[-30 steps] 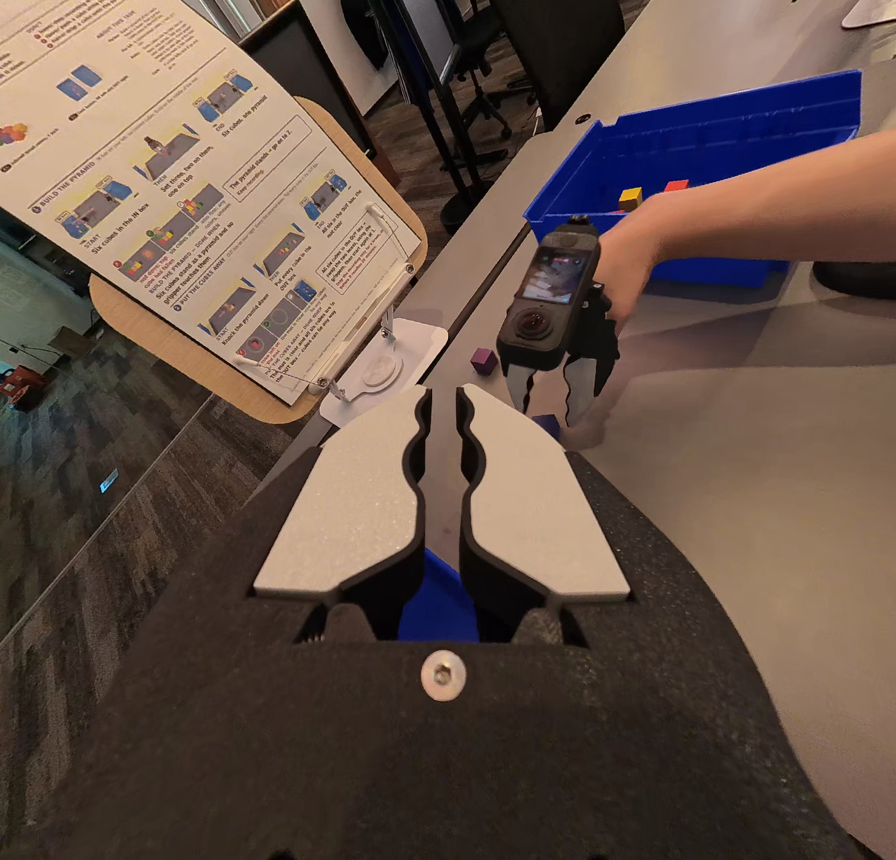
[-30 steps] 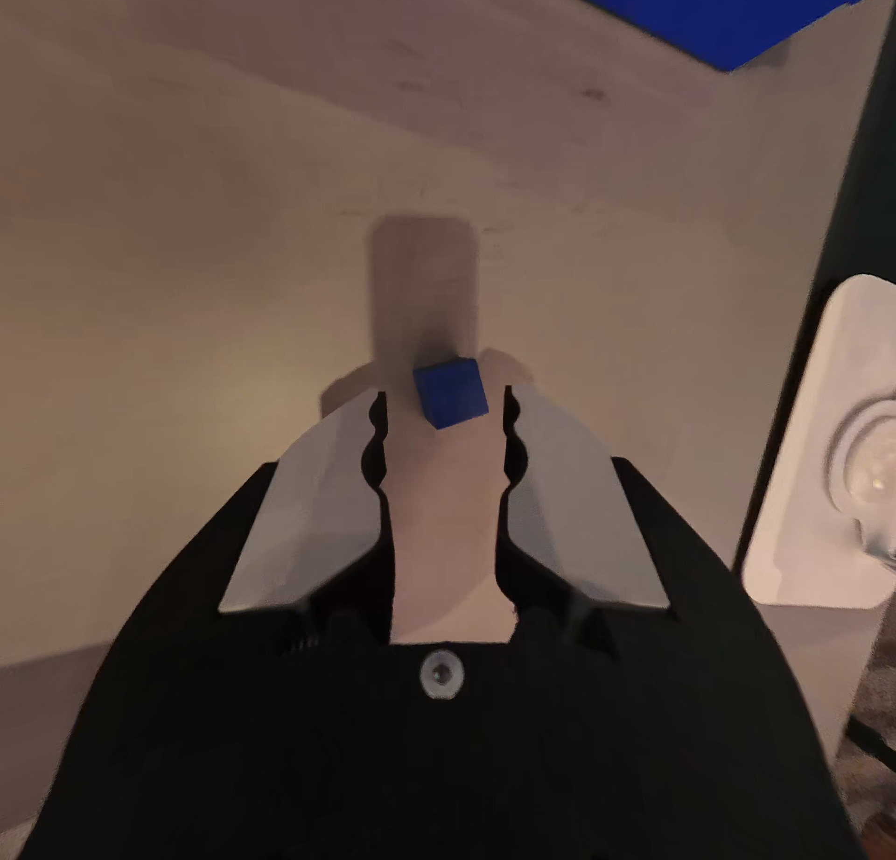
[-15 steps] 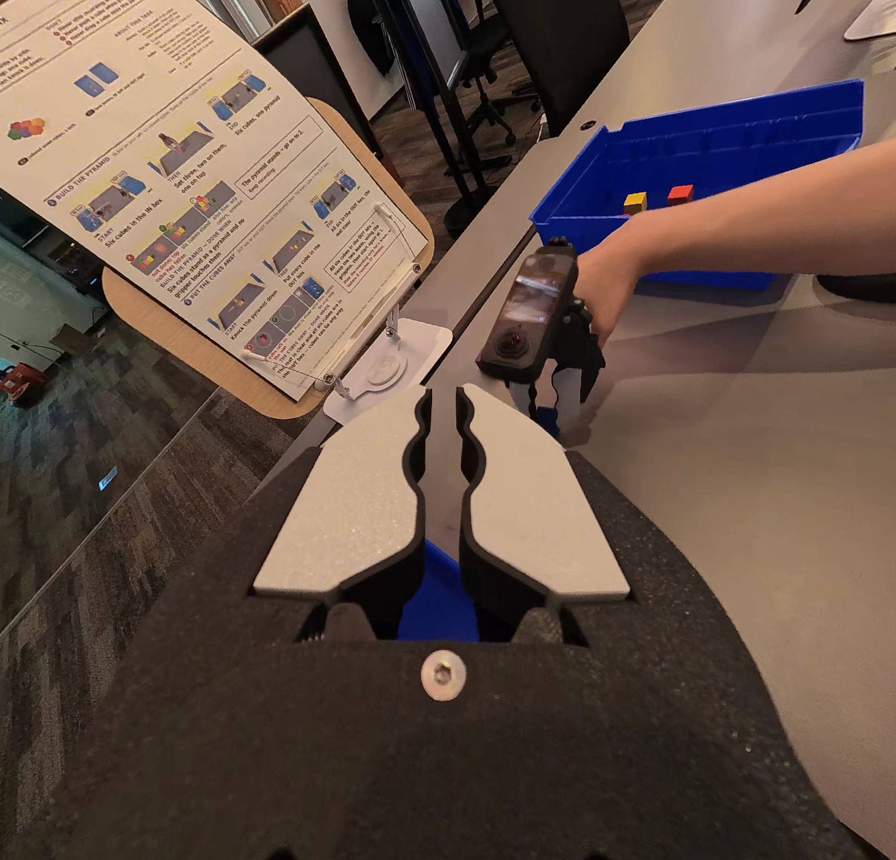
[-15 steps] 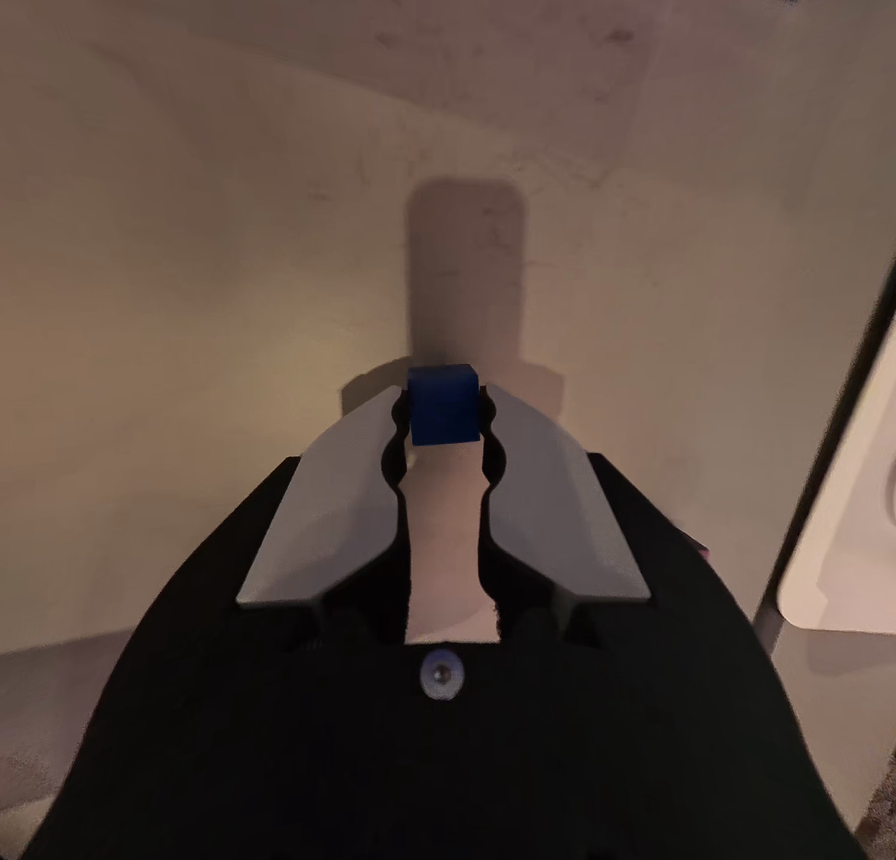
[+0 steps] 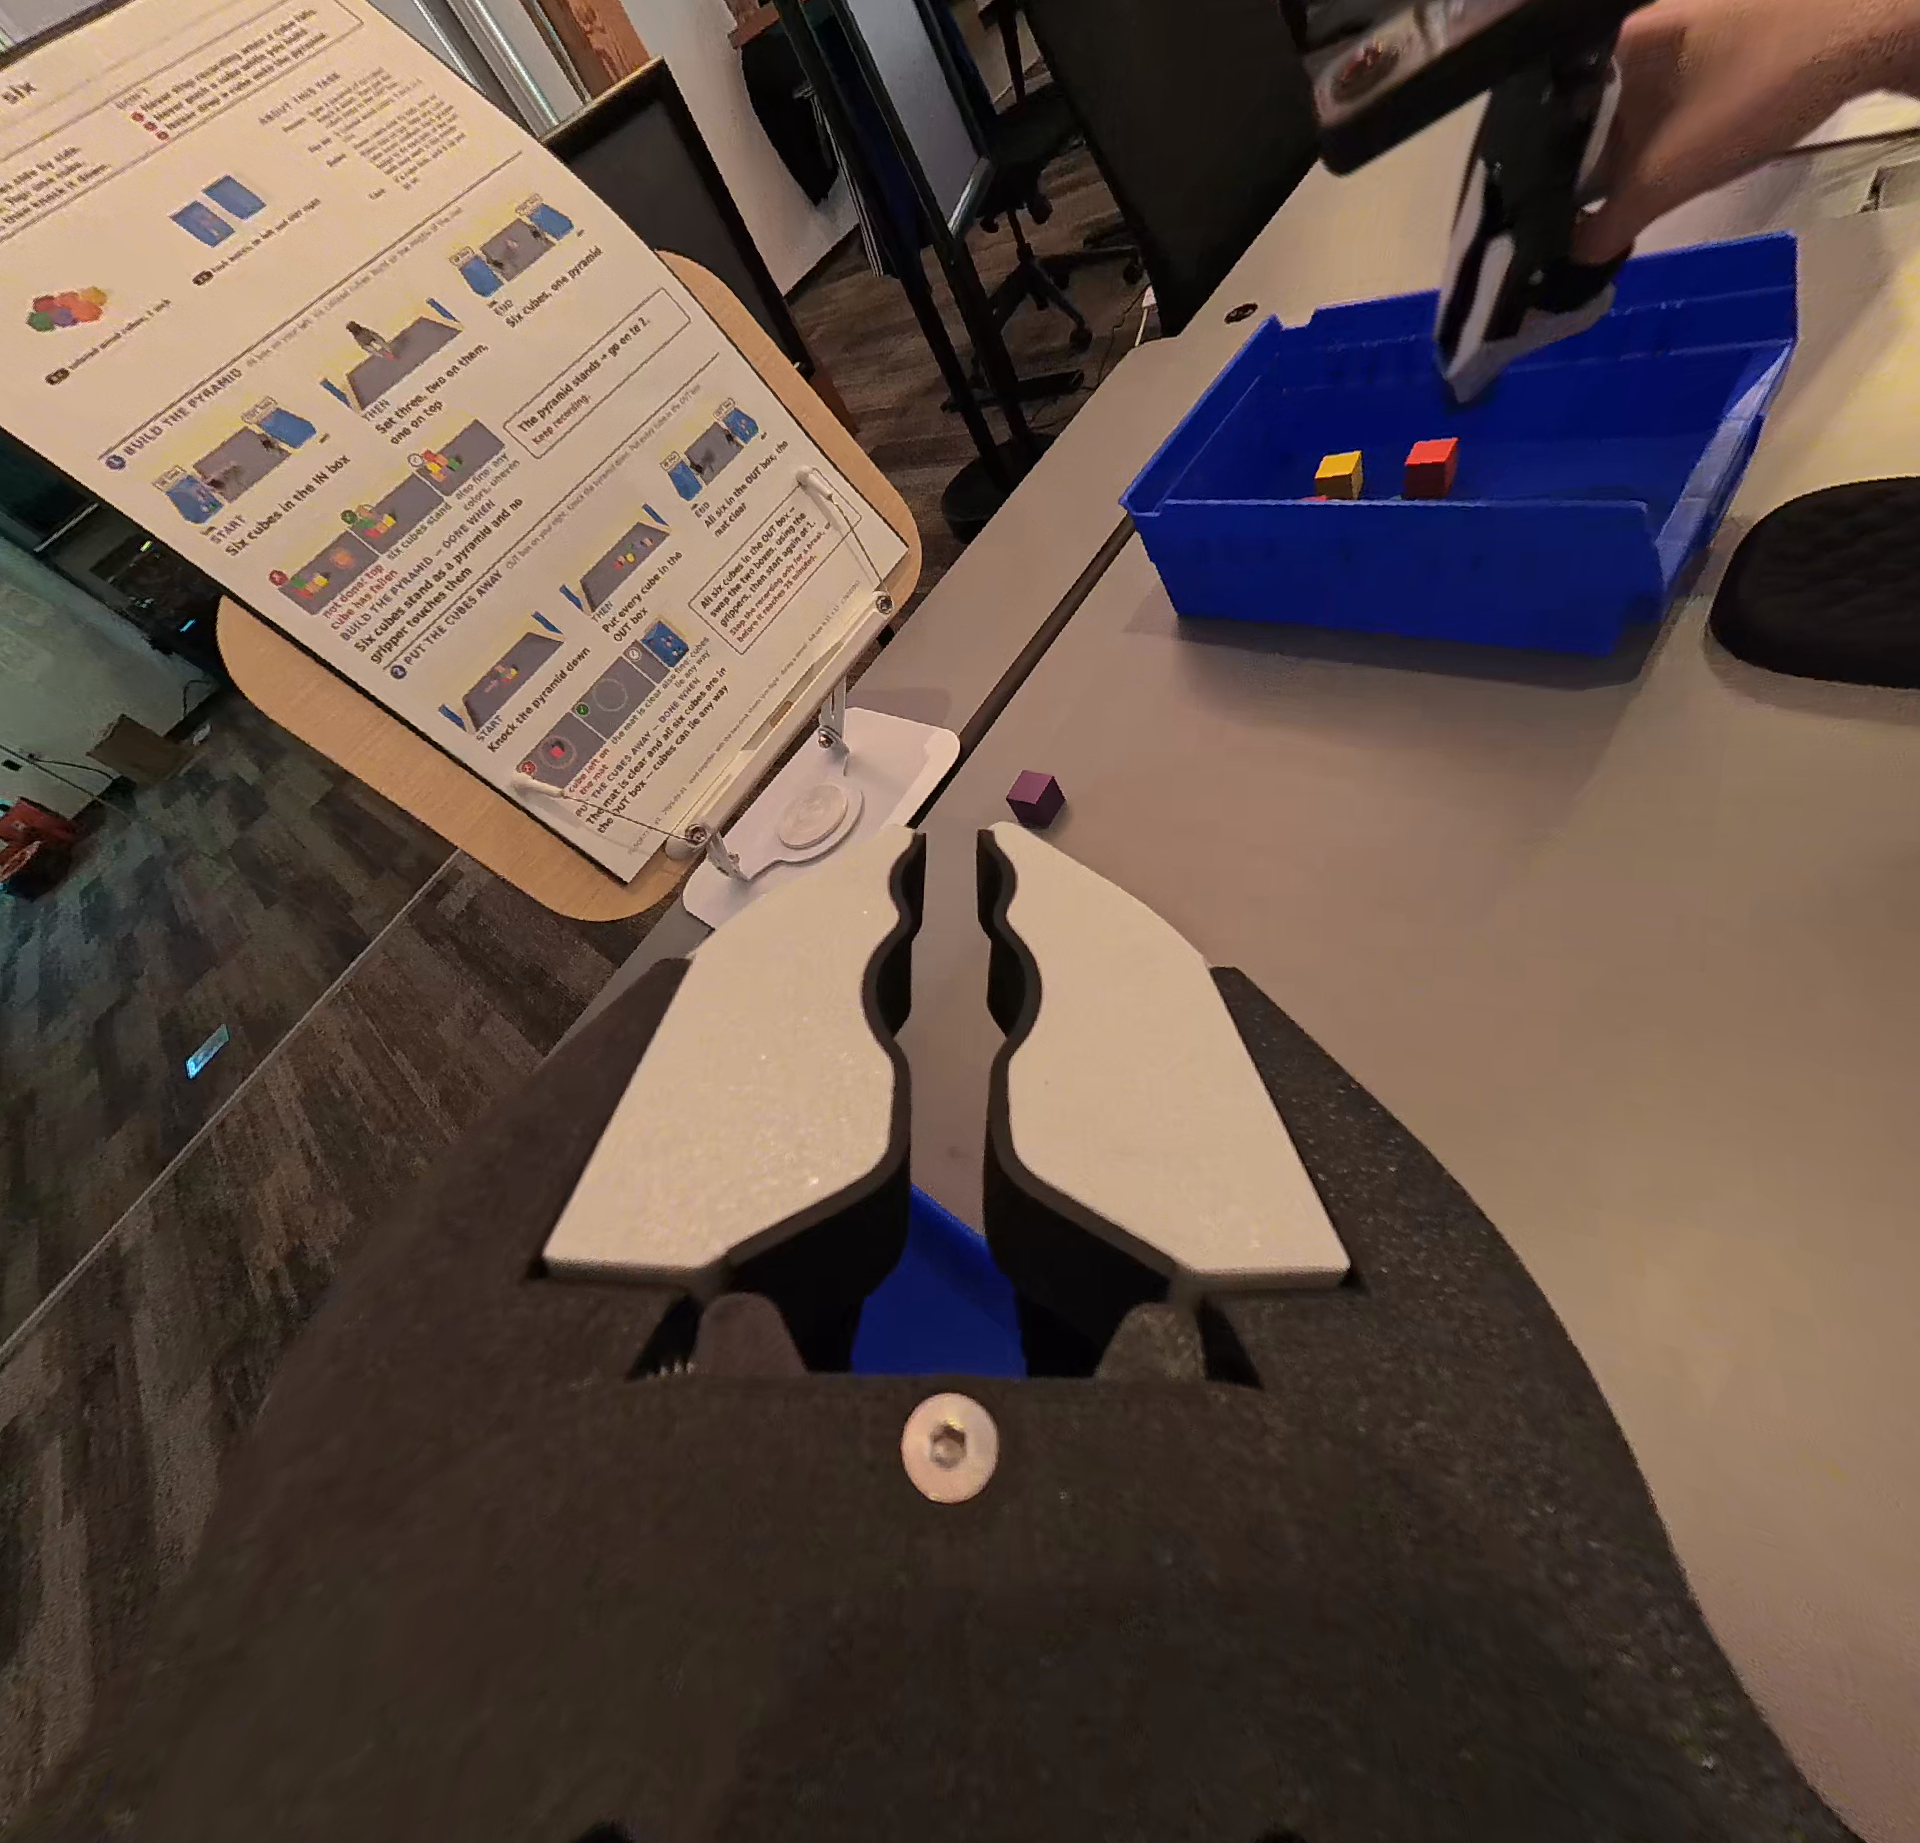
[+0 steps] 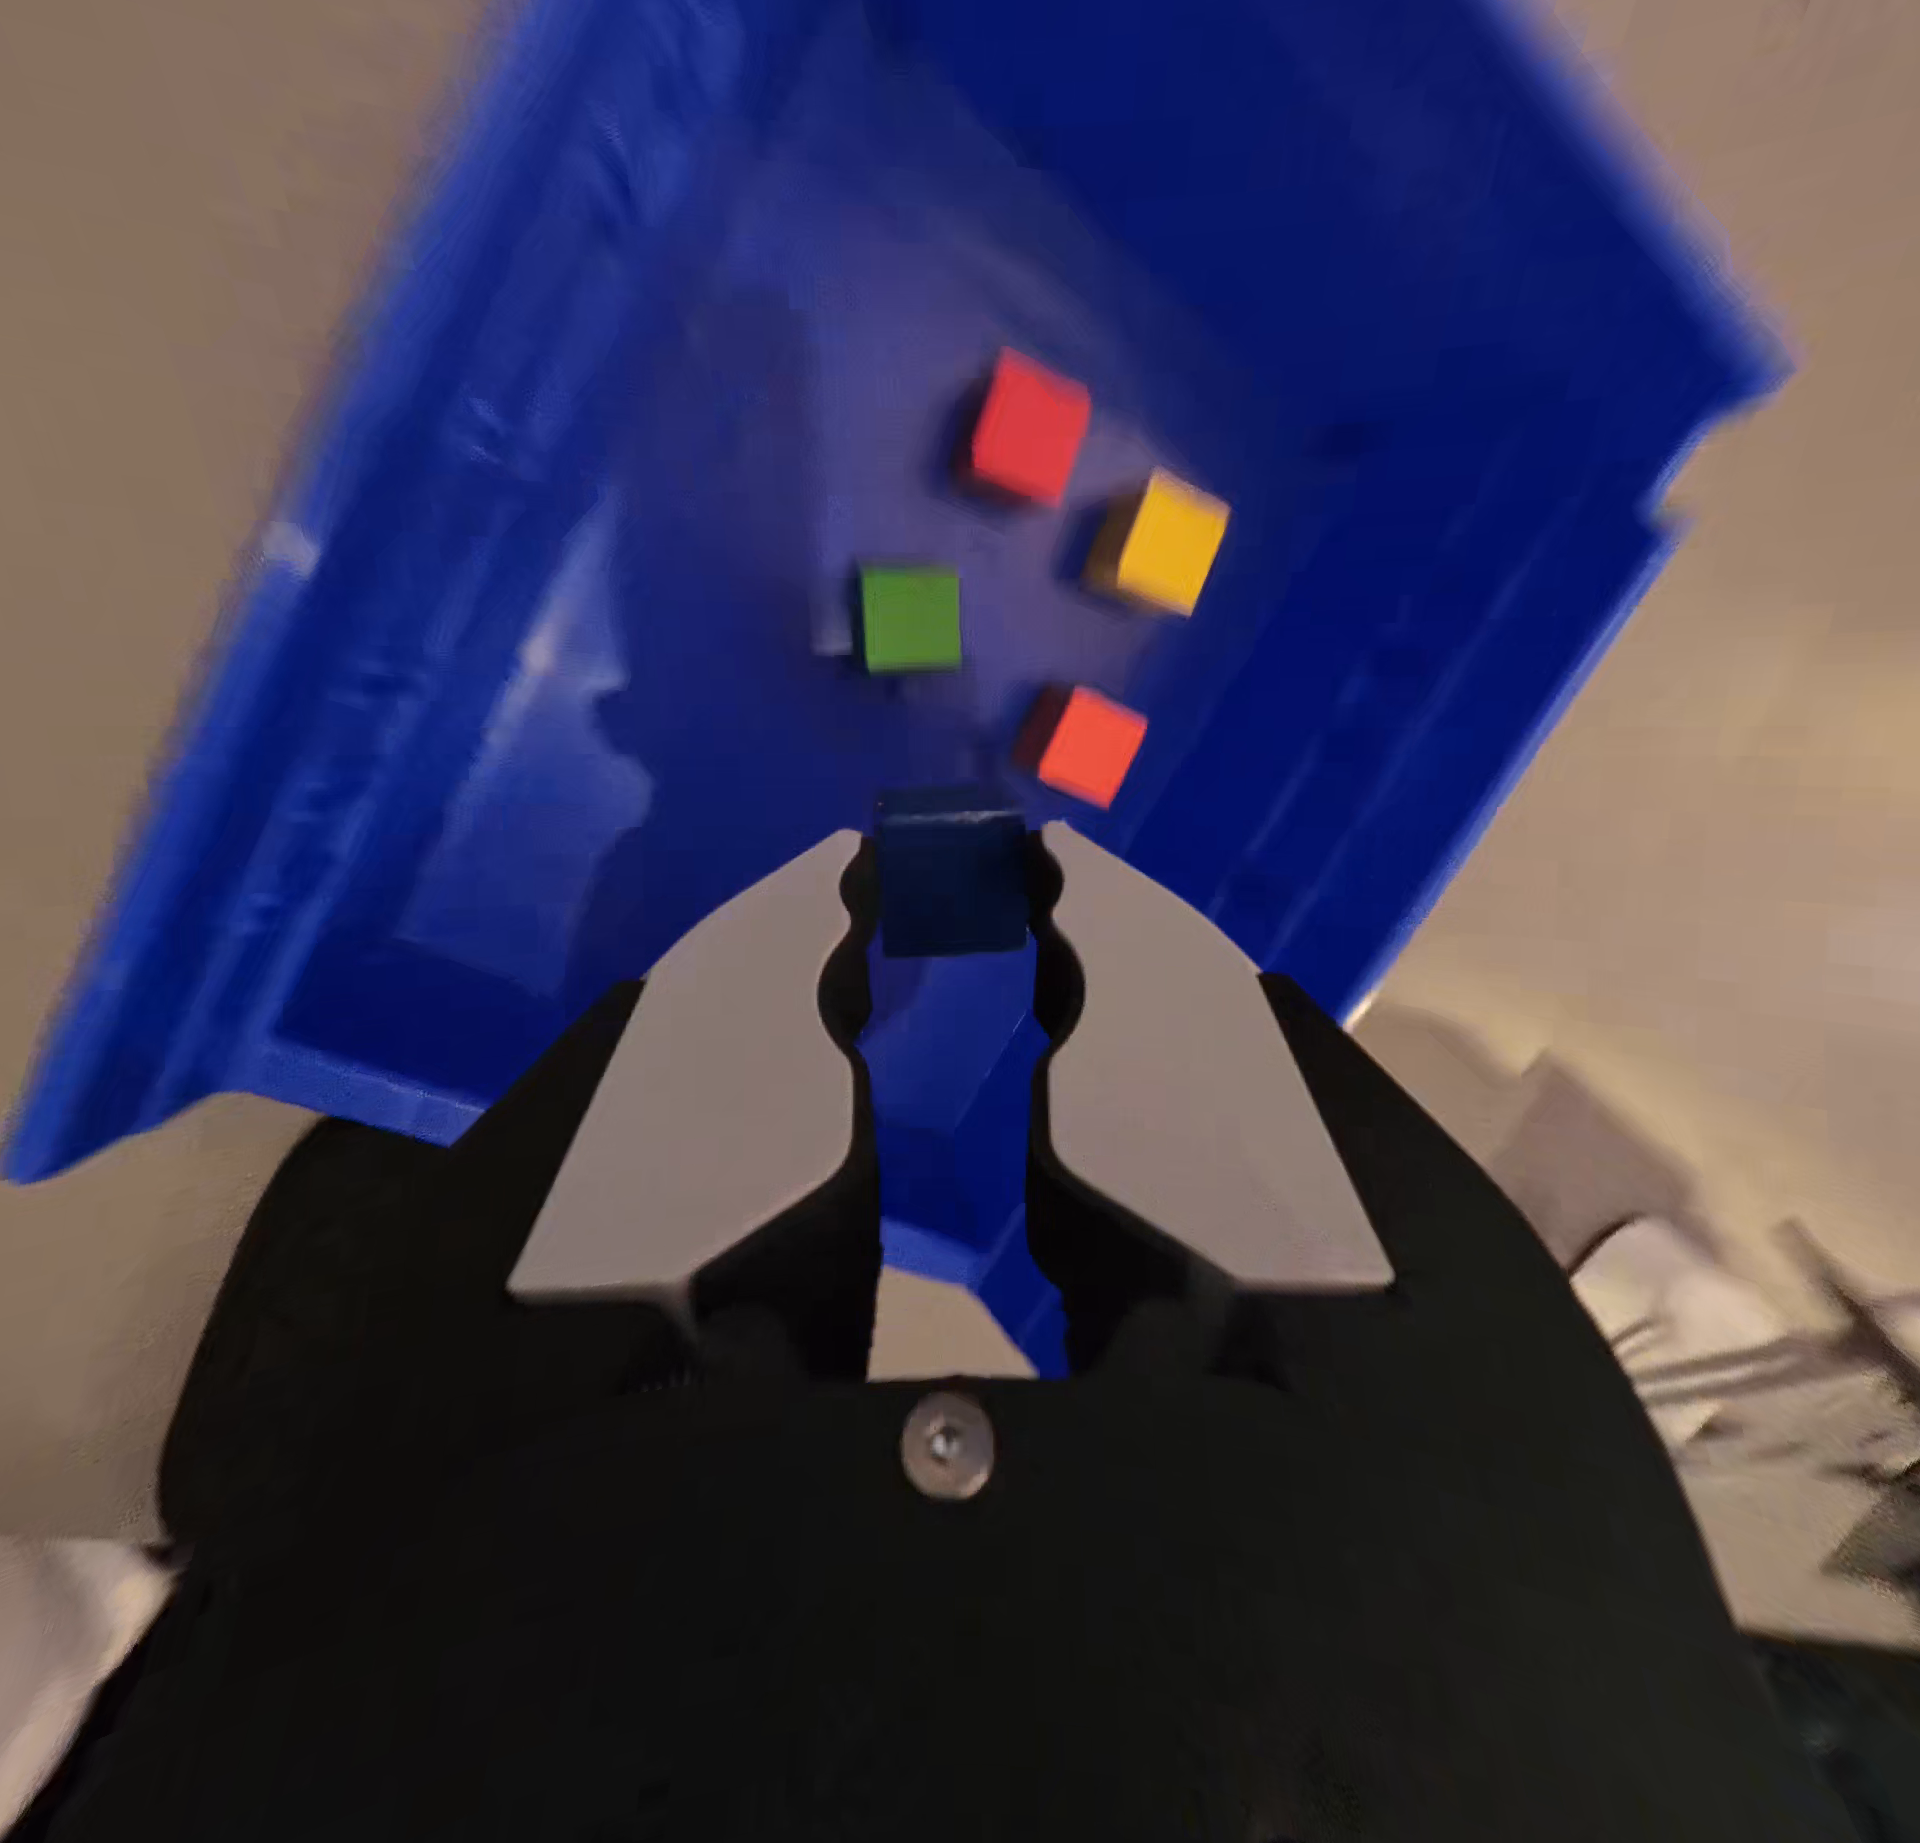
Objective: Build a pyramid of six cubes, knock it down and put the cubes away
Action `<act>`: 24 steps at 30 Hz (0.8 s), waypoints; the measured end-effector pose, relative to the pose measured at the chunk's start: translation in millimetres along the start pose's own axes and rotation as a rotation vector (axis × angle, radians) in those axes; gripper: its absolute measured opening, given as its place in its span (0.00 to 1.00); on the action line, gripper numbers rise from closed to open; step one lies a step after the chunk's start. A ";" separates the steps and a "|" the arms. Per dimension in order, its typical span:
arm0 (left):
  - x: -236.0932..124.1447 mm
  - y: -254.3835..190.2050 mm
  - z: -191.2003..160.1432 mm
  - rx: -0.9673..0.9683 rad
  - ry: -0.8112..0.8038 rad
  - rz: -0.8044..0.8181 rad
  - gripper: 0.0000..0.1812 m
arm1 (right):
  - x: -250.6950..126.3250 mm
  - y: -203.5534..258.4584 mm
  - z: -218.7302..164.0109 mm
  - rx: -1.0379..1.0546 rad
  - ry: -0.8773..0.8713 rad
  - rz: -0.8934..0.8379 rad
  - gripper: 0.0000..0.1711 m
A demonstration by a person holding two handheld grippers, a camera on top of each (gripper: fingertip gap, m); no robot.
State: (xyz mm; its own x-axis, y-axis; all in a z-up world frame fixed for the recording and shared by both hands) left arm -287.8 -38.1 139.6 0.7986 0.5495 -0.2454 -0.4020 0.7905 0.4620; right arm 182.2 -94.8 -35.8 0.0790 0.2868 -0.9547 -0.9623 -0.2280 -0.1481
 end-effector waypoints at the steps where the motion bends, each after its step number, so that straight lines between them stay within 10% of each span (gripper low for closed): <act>1: 1.5 -0.6 -0.4 0.001 0.005 -0.002 0.05 | 14.7 -4.5 -16.7 0.057 0.059 0.010 0.17; 15: 7.6 -3.9 -4.0 0.006 0.036 -0.012 0.05 | 75.9 -21.6 -61.6 0.332 0.145 0.030 0.23; 24: 10.3 -3.6 -4.5 0.003 0.044 -0.011 0.05 | -19.1 27.4 33.0 0.099 -0.237 -0.001 0.25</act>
State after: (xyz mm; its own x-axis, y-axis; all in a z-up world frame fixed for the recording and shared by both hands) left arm -280.1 -34.0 131.6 0.7826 0.5523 -0.2873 -0.3922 0.7957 0.4615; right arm 145.7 -75.8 -13.2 0.0278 0.4997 -0.8657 -0.9840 -0.1390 -0.1119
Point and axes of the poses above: each gripper's, where its closed fingertips meet, x out along the fingers, z out of its top, y = z × x across the jaws, the point moved 3 cm from there along -x, back along the fingers, and after that the axes turned 6 degrees about z, right-handed, at the moved point
